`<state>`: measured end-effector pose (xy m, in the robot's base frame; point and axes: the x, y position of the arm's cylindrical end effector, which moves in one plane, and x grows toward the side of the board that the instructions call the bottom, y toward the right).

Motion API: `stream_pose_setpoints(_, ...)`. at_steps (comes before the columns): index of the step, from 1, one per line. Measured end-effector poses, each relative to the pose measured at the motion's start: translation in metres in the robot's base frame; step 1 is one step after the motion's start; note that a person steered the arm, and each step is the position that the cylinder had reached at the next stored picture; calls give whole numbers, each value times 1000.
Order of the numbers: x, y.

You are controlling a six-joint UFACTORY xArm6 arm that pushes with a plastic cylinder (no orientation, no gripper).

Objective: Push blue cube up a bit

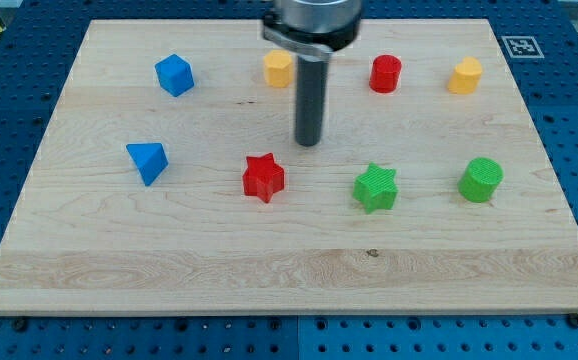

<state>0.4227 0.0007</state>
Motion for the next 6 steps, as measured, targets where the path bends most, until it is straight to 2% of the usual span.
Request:
stream_pose_setpoints(2,-6,-108)
stream_pose_setpoints(4,-64,-133)
stream_pose_setpoints(5,-69,-160)
stream_pose_setpoints(6,-87,-161)
